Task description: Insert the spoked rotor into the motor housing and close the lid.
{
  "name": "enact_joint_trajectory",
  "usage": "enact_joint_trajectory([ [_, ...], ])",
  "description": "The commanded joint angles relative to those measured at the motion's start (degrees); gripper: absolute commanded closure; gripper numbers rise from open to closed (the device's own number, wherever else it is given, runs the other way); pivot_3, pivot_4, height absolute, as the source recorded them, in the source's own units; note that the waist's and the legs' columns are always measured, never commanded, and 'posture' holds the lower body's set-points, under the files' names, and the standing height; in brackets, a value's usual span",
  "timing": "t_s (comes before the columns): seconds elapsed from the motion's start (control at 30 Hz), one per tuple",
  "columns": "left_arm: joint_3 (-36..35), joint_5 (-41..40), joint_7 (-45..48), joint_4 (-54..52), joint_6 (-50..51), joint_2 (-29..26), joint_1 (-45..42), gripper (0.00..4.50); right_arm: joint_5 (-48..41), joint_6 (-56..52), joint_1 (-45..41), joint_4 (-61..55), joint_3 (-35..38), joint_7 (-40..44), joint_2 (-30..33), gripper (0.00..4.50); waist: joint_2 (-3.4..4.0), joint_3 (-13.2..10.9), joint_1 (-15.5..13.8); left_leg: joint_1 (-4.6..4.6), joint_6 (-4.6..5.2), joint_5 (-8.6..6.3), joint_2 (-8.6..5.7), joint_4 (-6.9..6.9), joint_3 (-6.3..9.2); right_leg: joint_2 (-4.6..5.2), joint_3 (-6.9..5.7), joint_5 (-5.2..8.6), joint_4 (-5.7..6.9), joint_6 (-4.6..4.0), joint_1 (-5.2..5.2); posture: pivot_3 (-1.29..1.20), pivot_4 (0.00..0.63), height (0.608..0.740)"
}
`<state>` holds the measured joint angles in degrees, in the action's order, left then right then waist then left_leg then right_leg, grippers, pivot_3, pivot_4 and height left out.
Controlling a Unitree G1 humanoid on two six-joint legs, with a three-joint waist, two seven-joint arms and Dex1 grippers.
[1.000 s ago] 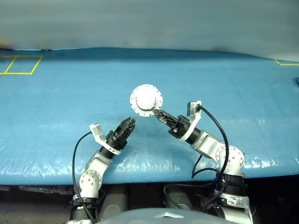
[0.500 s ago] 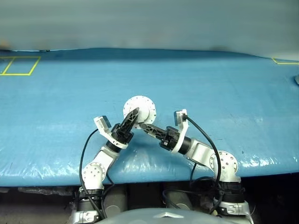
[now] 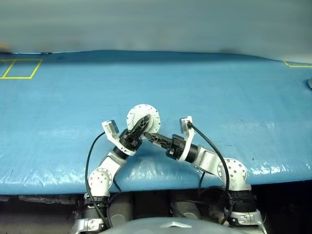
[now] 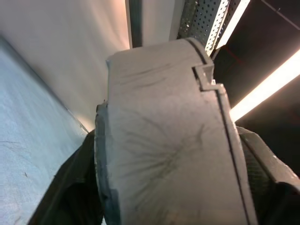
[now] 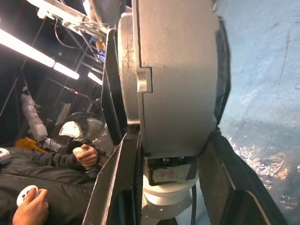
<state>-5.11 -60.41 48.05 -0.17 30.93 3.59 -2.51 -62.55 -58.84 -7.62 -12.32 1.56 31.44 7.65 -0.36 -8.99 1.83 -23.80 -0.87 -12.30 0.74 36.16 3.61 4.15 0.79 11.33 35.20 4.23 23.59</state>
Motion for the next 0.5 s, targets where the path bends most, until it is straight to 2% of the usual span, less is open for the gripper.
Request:
enact_joint_trajectory([
  [0.03, -0.21, 0.05, -0.31, -0.93, -0.58, 1.33, 0.26, 2.07, -1.12, 1.68, -0.38, -2.34, 0.04, 1.76, -0.32, 3.21, 0.00, 0.00, -0.01, 0.00, 0.00, 0.00, 0.00, 0.00, 0.00, 0.00, 0.00, 0.00, 0.00, 0.00, 0.00, 0.00, 0.150, 0.740],
  [0.23, 1.04, 1.91, -1.65, -0.82, -0.72, 1.06, 0.76, 2.07, 2.00, 3.01, -0.93, -1.74, -1.21, 2.94, 0.34, 3.21, 0.00, 0.00, -0.02, 0.00, 0.00, 0.00, 0.00, 0.02, 0.00, 0.00, 0.00, 0.00, 0.02, 0.00, 0.00, 0.00, 0.150, 0.740],
  [0.37, -0.03, 3.18, -6.41, 0.16, -2.34, 2.50, 0.75, 2.07, 6.07, 6.36, -0.87, -1.40, -2.51, 4.57, 1.37, 3.21, 0.00, 0.00, -0.03, 0.01, 0.00, 0.00, 0.00, 0.02, 0.00, -0.01, 0.01, 0.00, 0.03, 0.00, -0.01, 0.00, 0.150, 0.740],
  [0.5, -0.19, 7.45, -15.14, 1.78, -5.66, 4.10, 1.06, 2.07, 11.69, 11.71, -0.57, -0.51, -2.19, 1.19, -0.08, 1.87, -0.01, 0.01, -0.17, 0.09, 0.00, 0.00, 0.00, 0.06, 0.00, -0.01, 0.03, 0.00, 0.09, 0.01, -0.07, 0.00, 0.150, 0.740],
])
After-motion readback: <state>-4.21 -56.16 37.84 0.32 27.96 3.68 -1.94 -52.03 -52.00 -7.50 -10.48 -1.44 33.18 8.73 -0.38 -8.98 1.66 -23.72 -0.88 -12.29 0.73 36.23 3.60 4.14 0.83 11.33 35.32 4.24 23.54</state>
